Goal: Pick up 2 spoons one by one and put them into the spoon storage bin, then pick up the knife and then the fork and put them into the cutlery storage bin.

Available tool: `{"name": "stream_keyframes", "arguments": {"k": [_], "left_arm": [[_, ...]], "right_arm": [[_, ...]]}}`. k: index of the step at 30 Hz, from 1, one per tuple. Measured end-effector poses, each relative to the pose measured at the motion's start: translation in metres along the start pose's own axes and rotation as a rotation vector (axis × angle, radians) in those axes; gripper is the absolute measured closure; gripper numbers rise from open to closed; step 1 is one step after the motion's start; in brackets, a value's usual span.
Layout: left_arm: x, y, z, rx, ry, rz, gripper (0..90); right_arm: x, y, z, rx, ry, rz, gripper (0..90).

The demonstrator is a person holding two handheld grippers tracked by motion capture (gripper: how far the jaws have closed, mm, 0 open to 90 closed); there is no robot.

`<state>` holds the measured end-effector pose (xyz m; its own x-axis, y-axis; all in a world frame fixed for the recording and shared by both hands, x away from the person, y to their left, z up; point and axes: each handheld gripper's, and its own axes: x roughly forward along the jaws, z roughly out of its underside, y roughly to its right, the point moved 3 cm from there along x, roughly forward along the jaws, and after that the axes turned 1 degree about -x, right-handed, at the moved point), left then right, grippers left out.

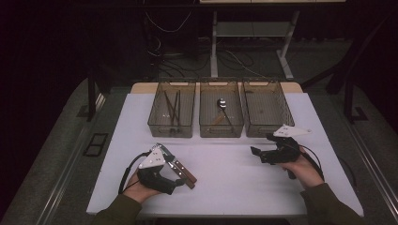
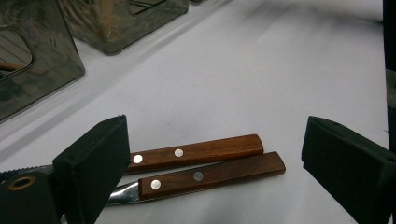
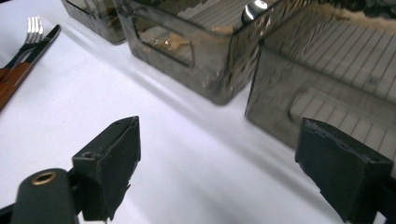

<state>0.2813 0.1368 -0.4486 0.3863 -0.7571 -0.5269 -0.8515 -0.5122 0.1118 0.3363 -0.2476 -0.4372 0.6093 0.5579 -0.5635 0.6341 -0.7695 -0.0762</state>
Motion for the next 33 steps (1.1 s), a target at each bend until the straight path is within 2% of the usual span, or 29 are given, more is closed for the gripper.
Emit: {"name": "stream_keyframes", "arguments": {"k": [10,14,20,23,25,28,31,33], "left_arm": [[0.000,0.000,0.000,0.002,-0.002,-0.005,7.7],[-0.001,-0.001,0.000,0.005,-0.007,-0.007,7.8],[-0.004,-0.002,0.001,-0.002,-0.015,-0.011,16.5],[-0.006,-0.003,0.003,-0.001,-0.032,0.001,28.7],[-0.006,-0.002,0.005,0.003,-0.050,0.034,45.8],[-0.002,0.001,0.007,0.012,-0.091,0.065,66.1],[0.002,0.003,0.009,0.036,-0.152,0.097,79.8],[0.006,0.004,0.011,0.042,-0.174,0.115,86.2]], "right_arm": [[-0.021,-0.006,0.032,0.020,0.013,-0.006,14.4],[-0.028,-0.010,0.042,0.005,0.006,0.002,14.4],[-0.037,-0.012,0.050,0.010,0.011,0.009,14.4],[-0.040,-0.011,0.051,0.014,0.017,0.011,14.4],[-0.039,-0.011,0.050,0.020,0.020,0.009,14.4],[-0.038,-0.012,0.050,0.011,0.015,0.009,14.4],[-0.037,-0.013,0.050,0.009,0.011,0.000,14.4],[-0.037,-0.015,0.050,0.008,0.010,-0.004,14.4]]}}
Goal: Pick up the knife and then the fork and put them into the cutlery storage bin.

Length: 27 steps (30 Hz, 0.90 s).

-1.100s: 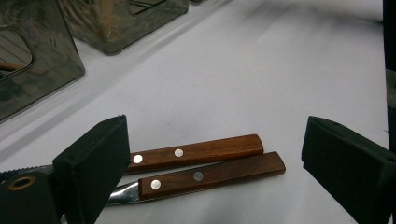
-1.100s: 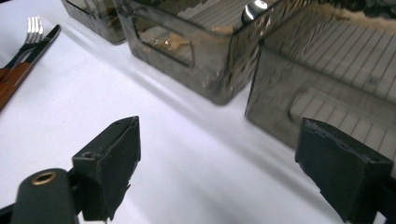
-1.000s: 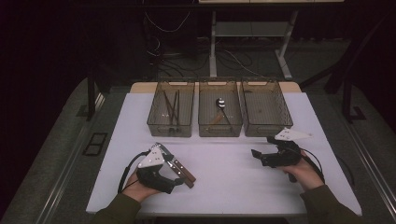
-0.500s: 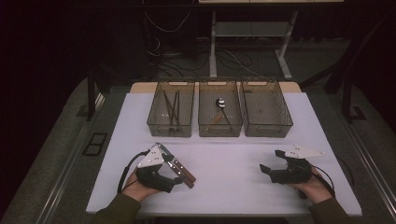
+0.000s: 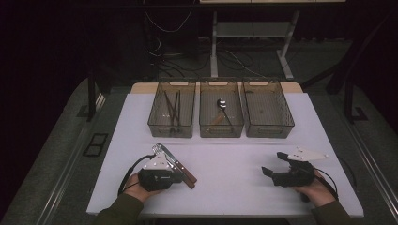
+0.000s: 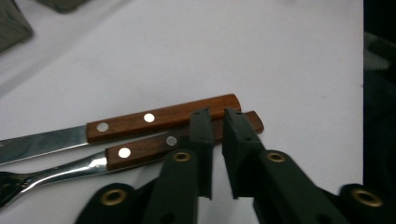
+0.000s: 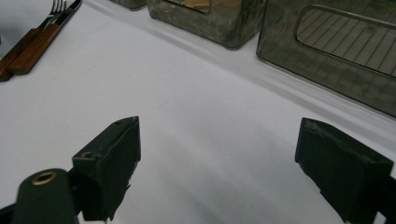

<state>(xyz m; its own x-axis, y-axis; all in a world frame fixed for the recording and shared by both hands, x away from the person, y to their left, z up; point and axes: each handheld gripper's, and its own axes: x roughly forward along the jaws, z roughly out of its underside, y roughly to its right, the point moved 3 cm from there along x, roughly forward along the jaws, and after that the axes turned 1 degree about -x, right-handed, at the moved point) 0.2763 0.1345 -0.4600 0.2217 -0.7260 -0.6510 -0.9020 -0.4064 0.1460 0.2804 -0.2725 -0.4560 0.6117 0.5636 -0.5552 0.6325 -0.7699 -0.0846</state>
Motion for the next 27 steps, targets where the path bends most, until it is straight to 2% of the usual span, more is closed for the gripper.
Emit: {"name": "stream_keyframes", "arguments": {"k": [1,4,7,16,21,27], "left_arm": [[0.002,0.000,0.000,0.005,-0.013,0.009,89.2],[0.008,0.001,0.001,0.019,-0.049,0.020,89.3],[0.012,0.002,-0.001,0.033,-0.065,0.022,89.3],[0.020,0.000,-0.009,0.045,-0.065,-0.003,89.3],[0.028,-0.005,-0.015,0.064,-0.083,-0.003,89.3],[0.034,-0.009,-0.022,0.068,-0.088,-0.019,89.3]], "right_arm": [[0.000,0.000,0.000,-0.001,0.001,-0.002,14.4],[0.001,0.000,0.000,-0.003,0.000,-0.005,14.4],[0.000,0.000,0.000,0.001,0.002,-0.004,14.4],[0.001,-0.002,-0.001,-0.014,-0.003,-0.006,14.4],[0.001,-0.003,0.000,-0.024,-0.010,-0.004,14.4],[0.002,-0.003,-0.001,-0.037,-0.016,-0.007,14.4]]}}
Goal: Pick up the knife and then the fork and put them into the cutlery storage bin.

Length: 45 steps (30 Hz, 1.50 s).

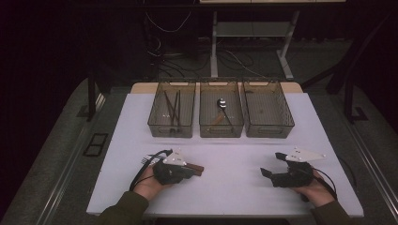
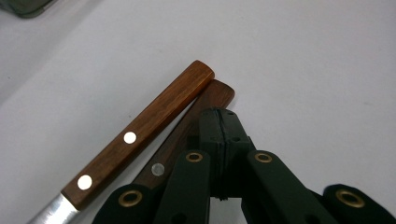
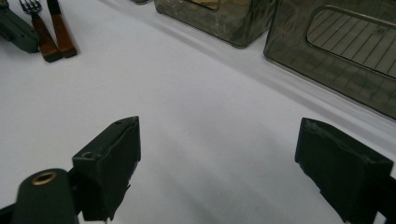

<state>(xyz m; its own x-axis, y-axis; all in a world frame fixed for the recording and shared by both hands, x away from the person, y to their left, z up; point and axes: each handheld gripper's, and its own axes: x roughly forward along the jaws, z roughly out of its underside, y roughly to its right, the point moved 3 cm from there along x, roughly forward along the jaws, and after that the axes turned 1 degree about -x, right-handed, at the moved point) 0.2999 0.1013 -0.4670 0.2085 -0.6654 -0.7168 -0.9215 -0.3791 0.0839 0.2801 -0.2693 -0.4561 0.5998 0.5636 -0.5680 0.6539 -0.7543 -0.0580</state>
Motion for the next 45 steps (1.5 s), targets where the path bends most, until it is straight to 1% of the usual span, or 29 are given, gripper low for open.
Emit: {"name": "stream_keyframes", "arguments": {"k": [1,2,3,4,5,10,18,21,22,23,24,25,27,28,31,34,35,36,38,40,41,44,45], "left_arm": [[0.000,-0.001,-0.001,-0.003,0.000,-0.003,89.3],[0.001,-0.002,-0.002,0.007,0.000,-0.006,89.3],[0.002,-0.002,-0.003,-0.003,0.003,-0.009,89.3],[0.003,-0.004,-0.004,0.007,0.001,-0.011,89.3],[0.003,-0.004,-0.006,0.001,0.007,-0.014,89.3],[0.007,-0.007,-0.011,0.005,-0.001,-0.023,89.3],[0.016,-0.015,-0.021,0.009,-0.014,-0.062,89.4],[0.019,-0.018,-0.025,0.008,-0.021,-0.077,89.4],[0.020,-0.019,-0.025,0.000,-0.019,-0.080,89.4],[0.020,-0.020,-0.026,0.006,-0.025,-0.085,89.4],[0.021,-0.021,-0.027,-0.002,-0.023,-0.088,89.4],[0.021,-0.022,-0.028,0.004,-0.028,-0.091,89.4],[0.022,-0.023,-0.029,-0.006,-0.021,-0.093,89.4],[0.021,-0.024,-0.029,0.000,-0.019,-0.093,89.4],[0.014,-0.023,-0.030,-0.035,0.009,-0.076,89.3],[0.001,-0.023,-0.029,-0.074,0.043,-0.078,86.4],[-0.003,-0.023,-0.028,-0.076,0.045,-0.085,84.6],[-0.008,-0.023,-0.025,-0.071,0.046,-0.090,83.2],[-0.016,-0.023,-0.018,-0.074,0.052,-0.106,80.2],[-0.025,-0.025,-0.009,-0.074,0.035,-0.132,78.6],[-0.030,-0.026,-0.005,-0.077,0.034,-0.142,78.0],[-0.037,-0.030,0.007,-0.103,0.040,-0.143,76.8],[-0.037,-0.030,0.009,-0.101,0.035,-0.143,76.2]], "right_arm": [[0.000,0.000,0.000,-0.001,-0.001,-0.001,14.4],[0.000,0.000,0.000,-0.002,-0.002,-0.002,14.4],[0.000,-0.001,0.000,-0.002,-0.002,-0.003,14.4],[0.000,-0.001,0.000,-0.004,-0.003,-0.003,14.4],[0.000,-0.001,0.000,-0.005,-0.004,-0.003,14.4],[0.000,0.000,0.000,-0.005,-0.003,-0.003,14.4],[0.001,-0.001,0.000,-0.017,-0.009,-0.003,14.4],[0.001,-0.002,0.000,-0.020,-0.009,-0.003,14.4],[0.001,-0.001,0.000,-0.020,-0.010,-0.003,14.4],[0.001,-0.001,0.000,-0.020,-0.010,-0.003,14.4],[0.001,-0.001,0.000,-0.021,-0.009,-0.003,14.4],[0.001,-0.001,0.000,-0.022,-0.009,-0.004,14.4],[0.001,-0.002,0.000,-0.023,-0.010,-0.004,14.4],[0.001,-0.002,0.000,-0.025,-0.011,-0.006,14.4],[0.001,-0.003,0.000,-0.027,-0.012,-0.007,14.4],[0.000,-0.003,0.000,-0.025,-0.008,-0.010,14.4],[0.000,-0.003,0.000,-0.027,-0.009,-0.011,14.4],[0.000,-0.003,0.000,-0.027,-0.009,-0.012,14.4],[0.000,-0.003,0.000,-0.032,-0.008,-0.013,14.4],[0.000,-0.004,0.000,-0.036,-0.007,-0.013,14.4],[0.000,-0.004,0.000,-0.038,-0.008,-0.013,14.4],[0.000,-0.004,0.000,-0.041,-0.010,-0.014,14.4],[0.000,-0.004,0.000,-0.040,-0.013,-0.014,14.4]]}}
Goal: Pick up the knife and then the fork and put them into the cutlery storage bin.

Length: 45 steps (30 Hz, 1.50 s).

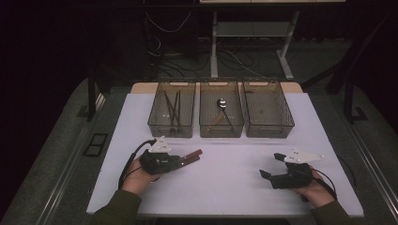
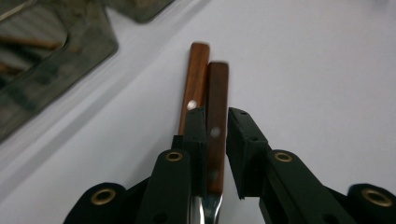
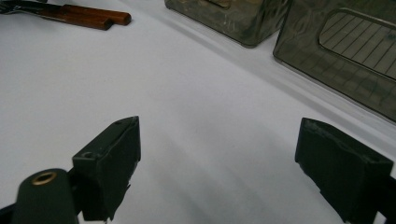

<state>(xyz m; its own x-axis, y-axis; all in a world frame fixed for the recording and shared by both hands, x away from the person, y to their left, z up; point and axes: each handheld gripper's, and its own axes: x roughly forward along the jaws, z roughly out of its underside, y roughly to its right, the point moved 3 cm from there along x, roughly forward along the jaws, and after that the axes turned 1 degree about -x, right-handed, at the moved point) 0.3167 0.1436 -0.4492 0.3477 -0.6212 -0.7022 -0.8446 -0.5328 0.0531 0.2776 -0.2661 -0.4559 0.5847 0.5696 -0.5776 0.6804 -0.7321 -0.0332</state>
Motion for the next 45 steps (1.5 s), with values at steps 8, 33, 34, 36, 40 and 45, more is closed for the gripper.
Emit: {"name": "stream_keyframes", "arguments": {"k": [8,33,34,36,40,45], "left_arm": [[0.000,0.002,0.006,0.005,-0.015,0.012,73.9],[0.010,0.008,0.011,0.083,-0.097,-0.008,73.9],[0.010,0.008,0.011,0.086,-0.098,-0.007,74.4],[0.010,0.007,0.011,0.086,-0.099,0.003,75.3],[0.010,0.007,0.009,0.079,-0.113,0.009,76.9],[0.010,0.006,0.009,0.062,-0.114,0.019,77.2]], "right_arm": [[0.000,0.000,0.000,-0.004,0.002,0.003,14.4],[-0.001,-0.004,-0.002,-0.019,0.029,-0.037,14.4],[-0.001,-0.004,-0.002,-0.018,0.029,-0.039,14.4],[-0.001,-0.004,-0.003,-0.012,0.030,-0.050,14.4],[-0.001,-0.004,-0.003,-0.006,0.031,-0.058,14.4],[0.000,-0.003,-0.003,-0.005,0.039,-0.057,14.4]]}}
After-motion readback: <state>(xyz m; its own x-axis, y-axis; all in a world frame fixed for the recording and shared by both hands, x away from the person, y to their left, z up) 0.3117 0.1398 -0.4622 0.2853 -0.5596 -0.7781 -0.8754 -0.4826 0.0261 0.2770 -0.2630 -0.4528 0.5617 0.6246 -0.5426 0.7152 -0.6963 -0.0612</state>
